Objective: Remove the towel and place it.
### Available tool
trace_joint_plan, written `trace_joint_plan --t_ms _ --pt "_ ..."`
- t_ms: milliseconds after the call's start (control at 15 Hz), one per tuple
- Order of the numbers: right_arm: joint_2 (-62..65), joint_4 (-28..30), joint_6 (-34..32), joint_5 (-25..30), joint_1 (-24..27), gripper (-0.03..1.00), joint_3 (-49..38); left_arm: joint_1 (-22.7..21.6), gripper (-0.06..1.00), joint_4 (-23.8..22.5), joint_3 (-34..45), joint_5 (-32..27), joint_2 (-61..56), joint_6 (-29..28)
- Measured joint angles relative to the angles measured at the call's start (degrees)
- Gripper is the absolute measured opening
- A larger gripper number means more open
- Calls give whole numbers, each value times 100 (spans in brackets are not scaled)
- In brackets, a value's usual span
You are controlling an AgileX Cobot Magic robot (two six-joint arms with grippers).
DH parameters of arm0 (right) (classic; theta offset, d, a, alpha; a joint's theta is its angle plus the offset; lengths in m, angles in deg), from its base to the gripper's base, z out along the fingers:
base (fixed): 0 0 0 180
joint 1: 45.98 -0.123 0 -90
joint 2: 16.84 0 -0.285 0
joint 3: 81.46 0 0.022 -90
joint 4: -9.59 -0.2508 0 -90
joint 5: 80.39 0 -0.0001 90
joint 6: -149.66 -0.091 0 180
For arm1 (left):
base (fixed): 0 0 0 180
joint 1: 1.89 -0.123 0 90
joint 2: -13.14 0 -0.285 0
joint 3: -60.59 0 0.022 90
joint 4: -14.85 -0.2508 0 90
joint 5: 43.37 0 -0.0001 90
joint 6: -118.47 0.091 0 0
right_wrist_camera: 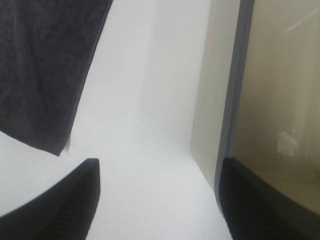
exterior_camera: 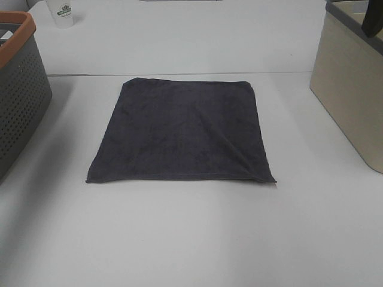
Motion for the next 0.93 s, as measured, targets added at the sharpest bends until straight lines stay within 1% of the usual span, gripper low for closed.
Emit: trace_joint_plan --t_ms 133,200,333,400,533,733,933 --pt "607 29 34 17 0 67 -619 0 76 344 561 189 -544 264" --pt "1312 11 29 0 0 67 -1513 6 76 401 1444 527 -1329 447" --pt "2114 -126 11 -384 0 68 -2412 6 76 401 2527 796 -2212 476" --pt "2326 -172 11 -481 0 69 -2659 6 76 401 2807 848 -2447 481" --pt "3060 -229 11 -756 0 69 -3575 6 76 401 3799 1071 -3335 481" --pt "4171 -304 -11 -1026 0 69 -4693 6 76 401 4887 1123 -4555 481" --pt "5122 -476 -115 -1043 0 70 -5500 6 76 401 5541 980 -5598 481"
